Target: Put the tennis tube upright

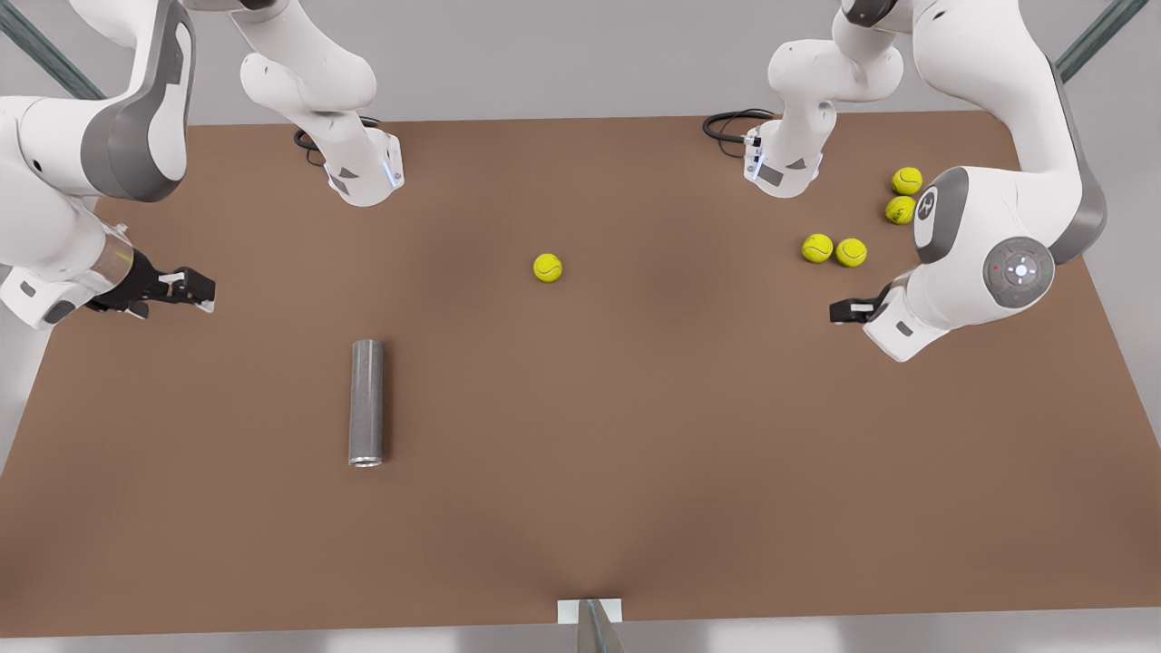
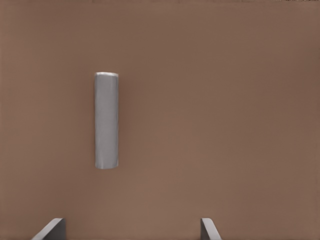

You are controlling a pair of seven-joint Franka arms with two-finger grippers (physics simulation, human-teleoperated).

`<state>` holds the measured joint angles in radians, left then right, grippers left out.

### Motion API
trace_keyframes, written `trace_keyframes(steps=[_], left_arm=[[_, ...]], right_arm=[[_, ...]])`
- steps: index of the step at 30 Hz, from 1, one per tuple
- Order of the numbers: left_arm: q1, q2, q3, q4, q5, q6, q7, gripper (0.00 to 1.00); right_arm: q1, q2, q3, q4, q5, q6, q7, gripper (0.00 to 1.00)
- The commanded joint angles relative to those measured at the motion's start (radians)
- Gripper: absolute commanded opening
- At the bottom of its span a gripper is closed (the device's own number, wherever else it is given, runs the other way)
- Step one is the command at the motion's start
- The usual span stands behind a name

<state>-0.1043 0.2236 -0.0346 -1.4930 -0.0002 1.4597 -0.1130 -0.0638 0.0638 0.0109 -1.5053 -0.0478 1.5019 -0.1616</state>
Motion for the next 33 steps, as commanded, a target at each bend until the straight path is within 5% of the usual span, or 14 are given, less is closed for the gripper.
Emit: trace_keyframes(steps=[1, 4, 9, 14, 22, 33], left_arm=[[0.002, -0.001, 0.001, 0.000, -0.014, 0.018, -0.057, 1.00], [0.008, -0.001, 0.001, 0.000, -0.015, 0.016, -0.057, 1.00], [0.005, 0.002, -0.001, -0.001, -0.015, 0.018, -0.025, 1.00], [0.012, 0.003, -0.001, -0.003, -0.011, 0.019, -0.024, 1.00], [0.012, 0.011, -0.001, -0.004, -0.011, 0.019, -0.025, 1.00], [0.012, 0.019, -0.001, -0.007, -0.012, 0.008, -0.025, 1.00]], right_arm=[[-0.002, -0.001, 0.000, 0.000, 0.000, 0.009, -0.041, 1.00], [0.002, 0.013, 0.000, 0.000, -0.006, 0.009, -0.050, 1.00], [0.124, 0.301, 0.012, -0.041, -0.037, 0.273, 0.066, 1.00], [0.124, 0.301, 0.012, -0.231, -0.020, 0.558, 0.114, 1.00], [0.163, 0.453, 0.012, -0.289, 0.036, 0.704, 0.231, 1.00], [0.171, 0.430, 0.020, -0.523, 0.045, 0.943, 0.292, 1.00]])
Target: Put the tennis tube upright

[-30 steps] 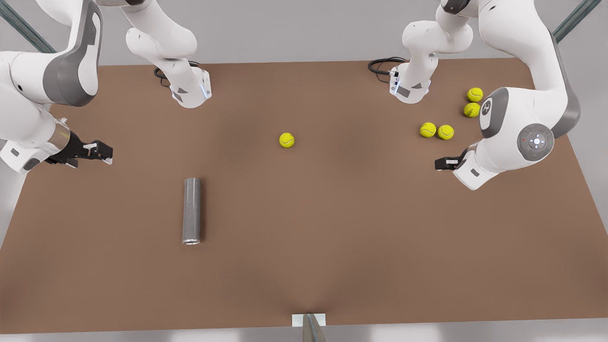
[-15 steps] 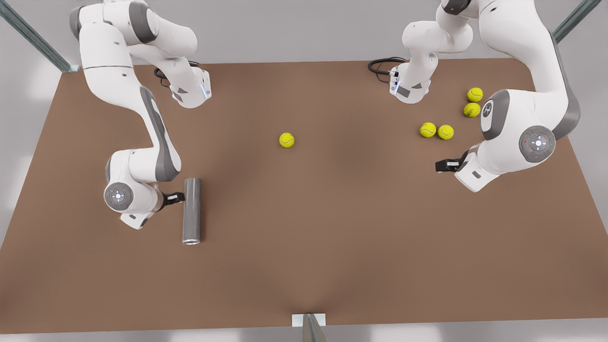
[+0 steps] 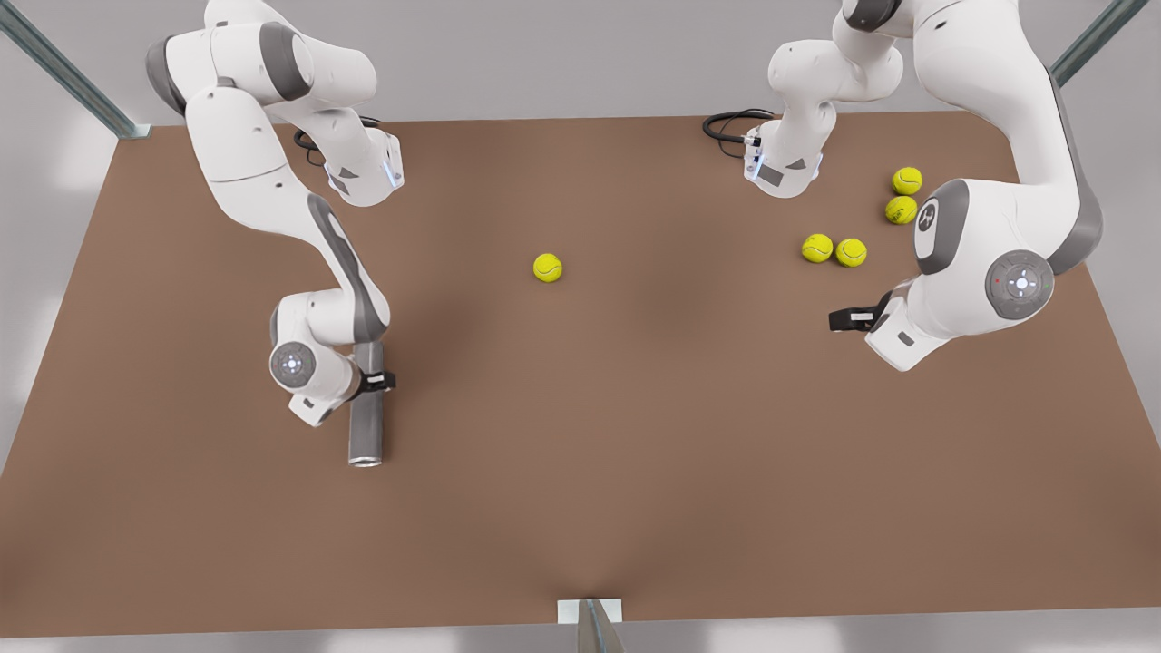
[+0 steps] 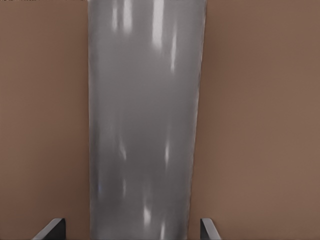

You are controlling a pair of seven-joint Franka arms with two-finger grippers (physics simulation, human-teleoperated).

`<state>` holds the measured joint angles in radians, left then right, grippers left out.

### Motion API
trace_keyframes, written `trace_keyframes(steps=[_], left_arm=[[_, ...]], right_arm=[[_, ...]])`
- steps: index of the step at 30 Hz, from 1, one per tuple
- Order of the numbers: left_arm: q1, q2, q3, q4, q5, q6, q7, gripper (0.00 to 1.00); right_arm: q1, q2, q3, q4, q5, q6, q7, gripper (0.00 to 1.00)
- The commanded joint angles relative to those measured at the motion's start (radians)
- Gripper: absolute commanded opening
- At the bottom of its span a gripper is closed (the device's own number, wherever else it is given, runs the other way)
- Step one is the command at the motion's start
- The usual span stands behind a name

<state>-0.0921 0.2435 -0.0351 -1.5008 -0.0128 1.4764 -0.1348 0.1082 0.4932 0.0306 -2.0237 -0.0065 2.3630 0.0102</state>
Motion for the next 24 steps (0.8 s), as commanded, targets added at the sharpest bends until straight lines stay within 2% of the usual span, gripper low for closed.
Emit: trace_keyframes(steps=[1, 15, 16, 17, 19, 24], left_arm=[[0.000, -0.001, 0.000, 0.001, 0.000, -0.008, -0.003, 1.00], [0.002, 0.011, 0.000, 0.001, 0.002, -0.013, -0.003, 1.00], [0.002, 0.011, 0.000, 0.001, 0.002, -0.013, -0.003, 1.00], [0.000, 0.011, 0.000, 0.001, 0.002, -0.013, -0.003, 1.00], [0.000, 0.011, 0.000, 0.001, 0.002, -0.014, -0.005, 1.00], [0.000, 0.010, -0.002, 0.002, 0.002, -0.027, -0.009, 1.00]], right_arm=[[-0.001, 0.002, 0.000, -0.004, 0.003, 0.084, 0.120, 1.00], [-0.002, 0.053, 0.000, -0.035, 0.003, 0.085, 0.120, 1.00], [-0.002, 0.054, 0.000, -0.033, 0.003, 0.085, 0.120, 0.98], [-0.002, 0.054, 0.000, -0.032, 0.002, 0.084, 0.119, 0.83], [-0.002, 0.054, 0.000, -0.026, 0.002, 0.073, 0.119, 0.66], [-0.004, 0.045, 0.000, 0.000, 0.002, 0.052, 0.113, 0.62]])
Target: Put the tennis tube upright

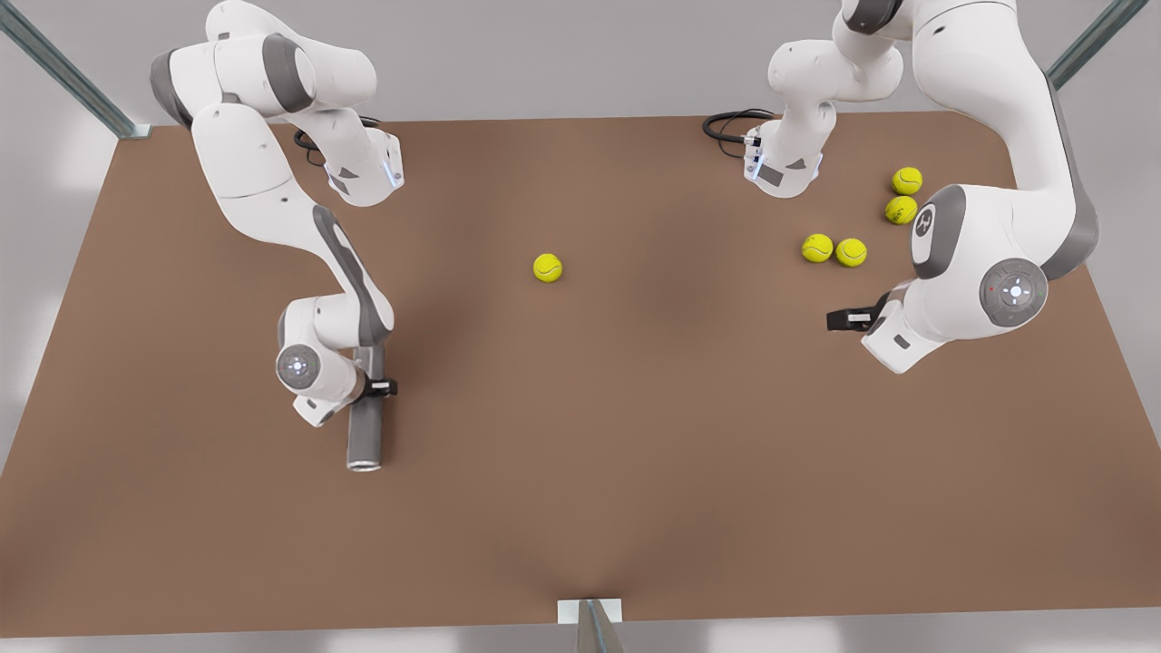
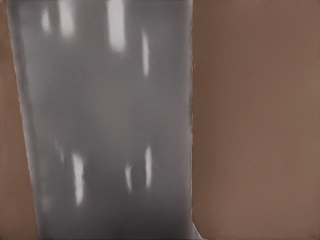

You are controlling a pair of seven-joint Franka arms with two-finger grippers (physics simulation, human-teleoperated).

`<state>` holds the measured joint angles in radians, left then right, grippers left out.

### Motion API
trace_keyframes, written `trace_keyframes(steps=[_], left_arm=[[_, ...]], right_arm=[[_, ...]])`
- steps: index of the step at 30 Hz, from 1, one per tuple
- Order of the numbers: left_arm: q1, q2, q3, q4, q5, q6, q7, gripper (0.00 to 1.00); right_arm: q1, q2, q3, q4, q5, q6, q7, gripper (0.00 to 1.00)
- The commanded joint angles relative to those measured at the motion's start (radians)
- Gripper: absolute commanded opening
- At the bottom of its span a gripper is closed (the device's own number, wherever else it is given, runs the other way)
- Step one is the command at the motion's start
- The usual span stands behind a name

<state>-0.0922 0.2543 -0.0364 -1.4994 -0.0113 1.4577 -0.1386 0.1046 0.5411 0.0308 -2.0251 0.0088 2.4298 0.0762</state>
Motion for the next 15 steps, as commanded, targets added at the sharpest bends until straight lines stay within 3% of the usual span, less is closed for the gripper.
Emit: trace_keyframes(steps=[1, 8, 11, 15], left_arm=[[0.000, -0.001, 0.000, 0.001, 0.001, -0.008, -0.006, 1.00], [0.000, 0.005, 0.000, -0.001, 0.001, -0.005, -0.002, 1.00], [0.000, 0.006, 0.000, -0.001, 0.001, -0.005, -0.002, 1.00], [0.002, 0.005, 0.001, -0.001, 0.001, -0.010, -0.002, 1.00]], right_arm=[[0.000, -0.001, 0.000, 0.009, -0.015, -0.015, 0.045, 0.61], [0.018, -0.032, 0.118, 0.155, -0.030, -0.080, -0.202, 0.61], [0.184, -0.003, 0.118, 0.270, -0.342, -0.061, -0.223, 0.61], [0.302, 0.077, 0.118, 0.368, -0.487, 0.026, -0.334, 0.61]])
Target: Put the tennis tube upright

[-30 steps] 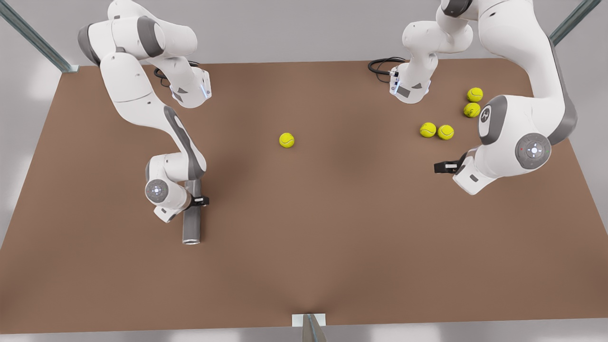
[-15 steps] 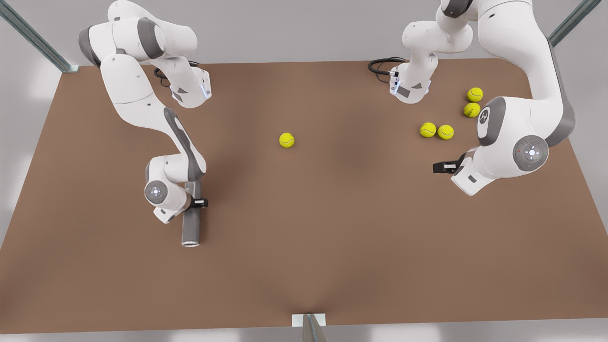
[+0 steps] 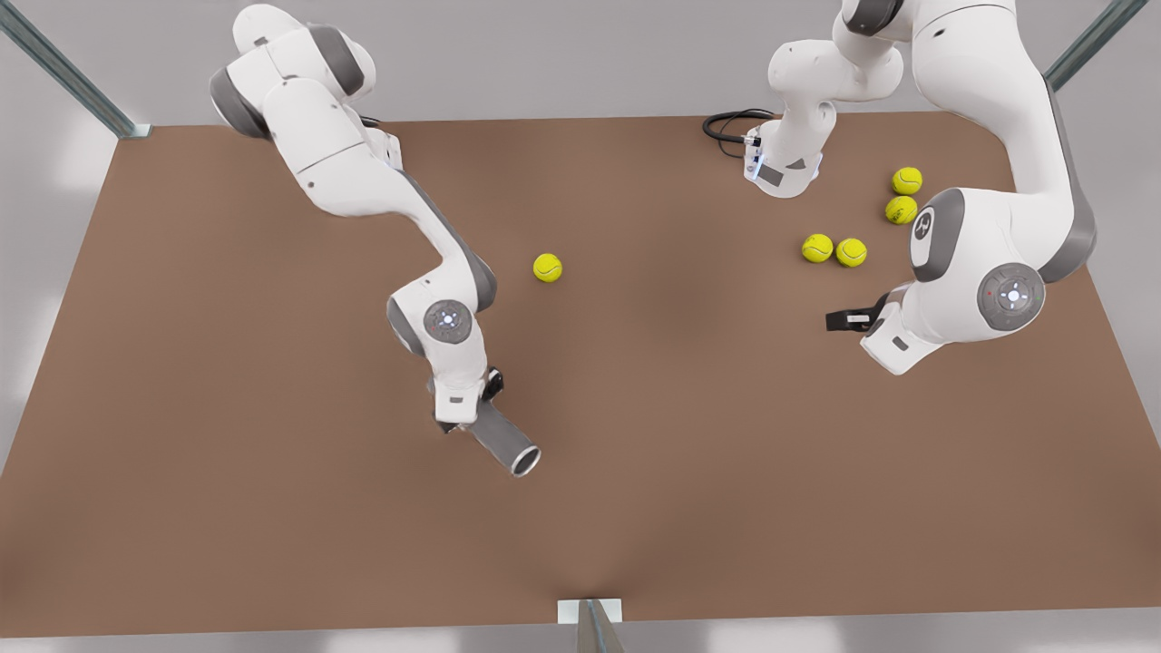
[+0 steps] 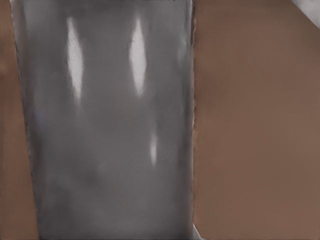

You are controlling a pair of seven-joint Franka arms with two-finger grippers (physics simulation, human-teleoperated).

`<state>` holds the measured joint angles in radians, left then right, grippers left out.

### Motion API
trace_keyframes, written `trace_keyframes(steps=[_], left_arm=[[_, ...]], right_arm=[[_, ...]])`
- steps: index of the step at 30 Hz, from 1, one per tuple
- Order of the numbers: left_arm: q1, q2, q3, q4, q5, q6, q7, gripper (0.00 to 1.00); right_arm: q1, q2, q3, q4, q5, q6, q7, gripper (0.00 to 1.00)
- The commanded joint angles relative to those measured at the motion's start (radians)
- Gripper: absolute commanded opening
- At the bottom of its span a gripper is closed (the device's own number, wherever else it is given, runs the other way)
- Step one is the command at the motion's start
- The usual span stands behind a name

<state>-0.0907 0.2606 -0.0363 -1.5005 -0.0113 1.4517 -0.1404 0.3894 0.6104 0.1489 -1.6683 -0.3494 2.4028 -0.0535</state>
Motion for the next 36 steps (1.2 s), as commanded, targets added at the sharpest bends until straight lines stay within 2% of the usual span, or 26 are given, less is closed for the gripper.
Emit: trace_keyframes(steps=[1, 8, 29, 30, 31, 32, 36], left_arm=[[0.000, -0.001, 0.001, 0.000, 0.001, -0.004, -0.001, 1.00], [0.000, 0.008, 0.001, 0.000, 0.001, -0.004, 0.001, 1.00], [0.008, 0.023, 0.001, 0.000, 0.001, -0.017, 0.001, 1.00], [0.008, 0.023, 0.001, 0.000, 0.001, -0.017, 0.001, 1.00], [0.008, 0.023, 0.001, 0.000, 0.002, -0.017, 0.001, 1.00], [0.008, 0.023, 0.001, 0.000, 0.002, -0.017, 0.001, 1.00], [0.008, 0.023, 0.001, 0.000, 0.002, -0.016, 0.001, 1.00]], right_arm=[[0.031, 0.037, 0.000, 0.038, -0.132, 0.090, -0.278, 0.61], [0.118, 0.170, 0.000, 0.159, -0.174, 0.127, -0.552, 0.62], [0.172, 0.295, 0.020, 0.188, -0.149, 0.153, -0.545, 0.62], [0.174, 0.301, 0.020, 0.194, -0.149, 0.153, -0.545, 0.63], [0.175, 0.307, 0.020, 0.205, -0.138, 0.153, -0.546, 0.77], [0.175, 0.307, 0.018, 0.208, -0.134, 0.153, -0.546, 1.00], [0.174, 0.302, 0.018, 0.214, -0.128, 0.147, -0.548, 1.00]])
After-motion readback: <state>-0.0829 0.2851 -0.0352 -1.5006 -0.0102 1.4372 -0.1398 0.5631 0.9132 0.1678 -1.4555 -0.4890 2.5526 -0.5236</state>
